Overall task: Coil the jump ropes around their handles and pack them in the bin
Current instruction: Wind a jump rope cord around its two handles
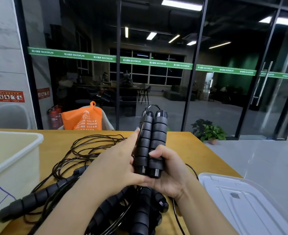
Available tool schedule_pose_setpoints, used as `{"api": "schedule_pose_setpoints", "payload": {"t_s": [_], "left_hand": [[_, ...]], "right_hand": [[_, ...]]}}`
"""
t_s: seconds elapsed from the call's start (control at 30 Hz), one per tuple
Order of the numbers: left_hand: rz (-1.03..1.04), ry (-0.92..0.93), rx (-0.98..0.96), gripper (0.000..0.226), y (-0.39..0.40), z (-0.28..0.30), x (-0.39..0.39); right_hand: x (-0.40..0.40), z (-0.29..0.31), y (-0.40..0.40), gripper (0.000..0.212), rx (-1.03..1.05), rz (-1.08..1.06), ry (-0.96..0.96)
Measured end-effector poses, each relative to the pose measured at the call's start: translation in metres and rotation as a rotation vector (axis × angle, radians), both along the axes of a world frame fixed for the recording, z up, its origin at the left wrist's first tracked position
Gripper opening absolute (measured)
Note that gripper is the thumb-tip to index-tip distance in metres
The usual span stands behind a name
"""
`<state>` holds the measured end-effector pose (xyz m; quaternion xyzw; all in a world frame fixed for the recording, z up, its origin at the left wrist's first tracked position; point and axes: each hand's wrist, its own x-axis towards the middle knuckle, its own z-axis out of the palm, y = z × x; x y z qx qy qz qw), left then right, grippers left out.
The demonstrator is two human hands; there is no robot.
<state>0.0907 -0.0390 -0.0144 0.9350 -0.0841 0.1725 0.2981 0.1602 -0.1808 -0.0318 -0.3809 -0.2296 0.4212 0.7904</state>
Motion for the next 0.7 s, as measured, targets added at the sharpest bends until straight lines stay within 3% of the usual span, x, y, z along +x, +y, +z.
{"api": "schedule_pose_setpoints", "payload": {"t_s": [0.2,0.27,0.37,0.43,0.5,0.53,0.6,0.63,0.7], "left_hand": [[0.154,0.103,0.341,0.115,-0.028,0.0,0.001],[0.22,0.121,0.466,0.101,-0.039,-0.004,0.007],[0.252,-0.058,0.467,0.069,-0.043,-0.007,0.004],[0.192,-0.261,0.35,0.052,-0.033,-0.013,0.004],[0.181,-0.236,0.187,0.049,-0.038,-0.013,0.004],[0.22,-0.128,0.017,0.051,-0.041,-0.008,0.006],[0.366,-0.144,-0.423,0.06,-0.046,0.001,0.013],[0.379,-0.099,-0.421,0.057,-0.047,0.001,0.017],[0.324,-0.22,-0.337,0.048,-0.046,-0.003,0.008]], "right_hand": [[-0.003,-0.008,0.015,0.012,-0.291,-0.336,-0.048],[-0.003,-0.009,0.016,0.012,-0.319,-0.387,-0.013],[0.0,-0.004,0.01,0.019,-0.297,-0.453,-0.036],[0.002,0.001,0.006,0.022,-0.244,-0.471,-0.046],[0.002,0.006,0.002,0.015,-0.19,-0.443,-0.009],[0.004,0.006,0.002,0.008,-0.189,-0.435,0.016],[0.006,0.007,0.002,0.025,-0.185,-0.431,0.061],[0.006,0.007,0.002,0.034,-0.194,-0.428,0.067],[0.007,0.006,0.002,0.029,-0.225,-0.441,0.03]]}}
